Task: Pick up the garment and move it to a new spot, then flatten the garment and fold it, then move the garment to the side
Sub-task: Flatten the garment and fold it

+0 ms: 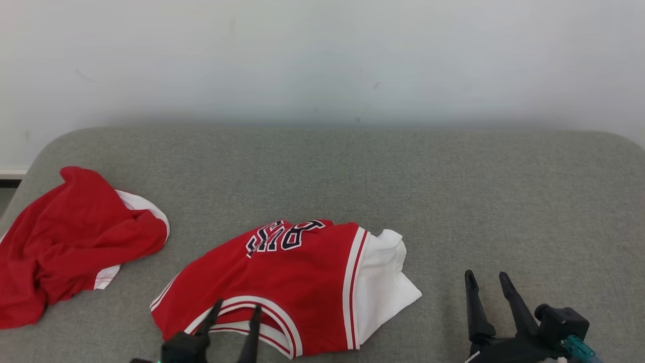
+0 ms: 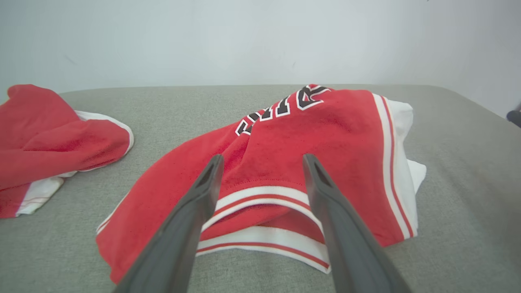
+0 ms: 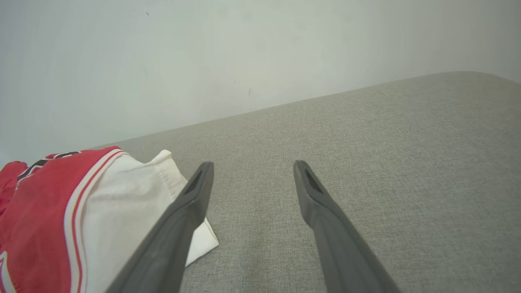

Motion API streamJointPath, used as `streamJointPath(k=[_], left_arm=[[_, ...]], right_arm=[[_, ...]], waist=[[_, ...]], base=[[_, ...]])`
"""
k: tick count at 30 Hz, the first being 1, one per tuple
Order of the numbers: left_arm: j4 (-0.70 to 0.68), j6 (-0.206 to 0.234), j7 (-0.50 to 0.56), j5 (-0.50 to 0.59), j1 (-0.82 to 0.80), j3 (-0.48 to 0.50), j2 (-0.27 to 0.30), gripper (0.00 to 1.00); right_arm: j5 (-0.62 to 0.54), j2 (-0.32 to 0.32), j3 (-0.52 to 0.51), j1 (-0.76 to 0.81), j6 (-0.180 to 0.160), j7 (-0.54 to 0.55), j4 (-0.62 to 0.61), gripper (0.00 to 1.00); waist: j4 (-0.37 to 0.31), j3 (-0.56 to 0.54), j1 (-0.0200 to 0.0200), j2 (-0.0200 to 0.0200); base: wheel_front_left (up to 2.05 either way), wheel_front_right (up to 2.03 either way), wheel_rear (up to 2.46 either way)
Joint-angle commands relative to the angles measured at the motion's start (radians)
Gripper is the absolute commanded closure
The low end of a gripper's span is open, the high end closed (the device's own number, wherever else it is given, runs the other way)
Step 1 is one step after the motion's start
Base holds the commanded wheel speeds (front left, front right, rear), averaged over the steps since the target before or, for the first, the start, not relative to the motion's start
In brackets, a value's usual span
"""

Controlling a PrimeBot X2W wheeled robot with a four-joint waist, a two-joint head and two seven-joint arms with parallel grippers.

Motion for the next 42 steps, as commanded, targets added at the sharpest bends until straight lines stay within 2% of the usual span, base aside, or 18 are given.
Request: streamJointPath(k=[1,7,17,18,20,23,29,35,40,42], left_arm=[[0.009,-0.008,0.011,0.002,0.017,-0.016,-0.007,0.0],[0.099,-0.044,0.026,-0.027,0.014,-0.066,-0.065,0.0],[0.344,-0.122,-0.005,-0.051,-0.074,-0.101,-0.151,0.0],[0.37,-0.132,-0.002,-0.054,-0.083,-0.106,-0.16,0.05],[0.409,-0.144,-0.013,-0.053,-0.101,-0.109,-0.173,1.0],[0.439,-0.152,-0.036,-0.056,-0.122,-0.101,-0.179,1.0],[0.4,-0.138,-0.063,-0.058,-0.152,-0.063,-0.138,1.0],[0.218,-0.08,-0.017,-0.073,-0.099,-0.004,-0.024,1.0],[0.007,-0.001,0.074,-0.098,0.003,0.039,0.083,1.0],[-0.062,0.021,0.099,-0.126,0.057,0.056,0.108,1.0]], right_arm=[[-0.001,-0.001,0.005,-0.007,-0.002,-0.002,0.002,0.0],[0.001,-0.001,0.016,-0.029,-0.002,-0.002,0.002,0.0],[-0.008,-0.001,0.014,-0.051,-0.002,-0.002,0.006,0.0],[-0.008,-0.001,0.016,-0.049,-0.002,-0.002,0.007,0.0],[-0.009,-0.002,0.014,-0.049,-0.002,-0.002,0.009,0.0],[-0.01,-0.001,0.004,-0.046,-0.002,-0.002,0.005,0.0],[-0.007,-0.001,-0.013,-0.025,-0.002,-0.002,0.003,0.0],[0.015,-0.001,-0.003,-0.001,-0.002,-0.002,0.008,0.0],[0.03,-0.001,0.001,0.017,-0.002,-0.002,0.009,0.0],[0.031,-0.001,0.004,0.017,-0.002,-0.002,0.009,0.0]], waist=[[-0.009,0.003,0.0001,0.0],[-0.048,0.021,0.0001,0.0],[-0.101,0.046,0.0001,0.0],[-0.105,0.047,0.0001,0.0],[-0.11,0.047,0.0001,0.0],[-0.107,0.046,0.0001,0.0],[-0.068,0.033,0.0001,0.0],[-0.004,-0.004,0.0001,0.0],[0.036,-0.023,0.0001,0.0],[0.048,-0.025,0.0001,0.0]], base=[[0.0,0.0,0.0],[0.0,0.0,0.0],[0.0,0.0,0.0],[0.0,0.0,0.0],[0.0,0.0,0.0],[0.0,0.0,0.0],[0.0,0.0,0.0],[0.0,0.0,0.0],[0.0,0.0,0.0],[0.0,0.0,0.0]])
